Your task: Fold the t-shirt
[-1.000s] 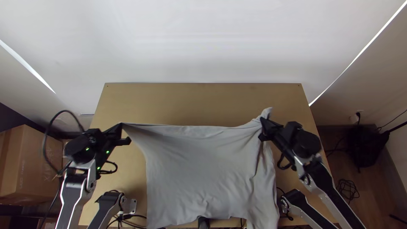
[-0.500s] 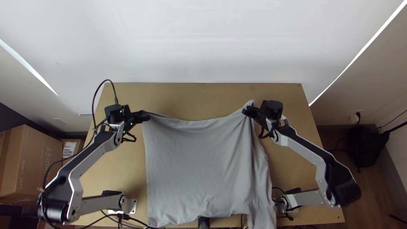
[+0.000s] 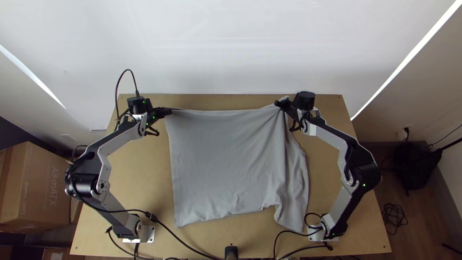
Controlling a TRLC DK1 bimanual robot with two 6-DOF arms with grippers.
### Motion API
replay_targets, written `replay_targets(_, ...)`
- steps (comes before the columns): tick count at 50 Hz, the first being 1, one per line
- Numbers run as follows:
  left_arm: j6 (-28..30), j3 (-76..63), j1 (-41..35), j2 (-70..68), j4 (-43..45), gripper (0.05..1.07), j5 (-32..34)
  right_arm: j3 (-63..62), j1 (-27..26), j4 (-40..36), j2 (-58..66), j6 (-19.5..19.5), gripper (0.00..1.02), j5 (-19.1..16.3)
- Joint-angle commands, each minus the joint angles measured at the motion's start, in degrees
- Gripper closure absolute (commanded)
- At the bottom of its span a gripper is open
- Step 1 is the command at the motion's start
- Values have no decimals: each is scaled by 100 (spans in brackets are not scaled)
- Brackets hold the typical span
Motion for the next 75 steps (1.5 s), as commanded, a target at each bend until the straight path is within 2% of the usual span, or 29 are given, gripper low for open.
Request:
replay_targets(1, -127, 616, 116, 452, 17, 105, 3, 585, -102, -74, 390, 45, 100, 28)
replay_targets(12, -189, 1881, 160, 1235, -668, 104, -24, 1288, -146, -136, 820, 27, 98, 28)
replay_targets(13, -197, 1960, 160, 1279, -739, 103, -59, 1324, -155, -136, 838, 27, 92, 28)
replay_targets(14, -197, 2013, 151, 1287, -783, 96, -77, 1332, -155, -136, 838, 27, 81, 28)
replay_targets(16, -189, 2031, 151, 1252, -853, 72, -68, 1341, -155, -180, 820, 27, 53, 28)
replay_targets(17, -189, 2022, 151, 1217, -879, 60, -68, 1350, -155, -259, 811, 27, 36, 28)
replay_targets(18, -197, 2004, 142, 1182, -906, 51, -77, 1385, -155, -355, 811, 19, 22, 28)
replay_targets(19, -197, 1969, 142, 1147, -923, 43, -77, 1447, -155, -514, 811, -8, 10, 19)
replay_targets(20, -197, 1925, 142, 1094, -923, 34, -77, 1499, -155, -672, 811, -25, 5, 19)
replay_targets(23, -171, 1749, 160, 918, -862, 11, -77, 1508, -155, -909, 715, -87, 4, 19)
replay_targets(24, -180, 1688, 177, 830, -827, 9, -77, 1464, -155, -918, 662, -96, 4, 19)
replay_targets(29, -224, 1495, 300, 479, -774, 9, -68, 1104, -199, -892, 240, -96, 4, 19)
replay_targets(40, -233, 1301, 432, -708, -1442, 9, -15, 260, -225, -1129, -1280, -34, 4, 19)
replay_targets(46, -215, 1125, 379, -1516, -1899, 9, 73, -100, -313, -1524, -2265, -43, 4, 1)
replay_targets(51, -224, 1020, 371, -2140, -2224, 9, 240, -162, -551, -2201, -2845, -52, 4, -43)
replay_targets(59, -224, 818, 318, -3019, -2751, 9, 381, -162, -1289, -3713, -3390, -43, 5, -842)
replay_targets(63, -215, 721, 283, -3388, -2927, 9, 407, -311, -1693, -4486, -3609, -52, 5, -1414)
replay_targets(69, -206, 739, 265, -3749, -3226, 9, 442, -988, -2106, -4803, -4172, -148, 5, -2003)
replay_targets(75, -215, 774, 239, -3968, -3437, 9, 486, -1744, -2265, -4908, -4664, -509, 8, -2126)
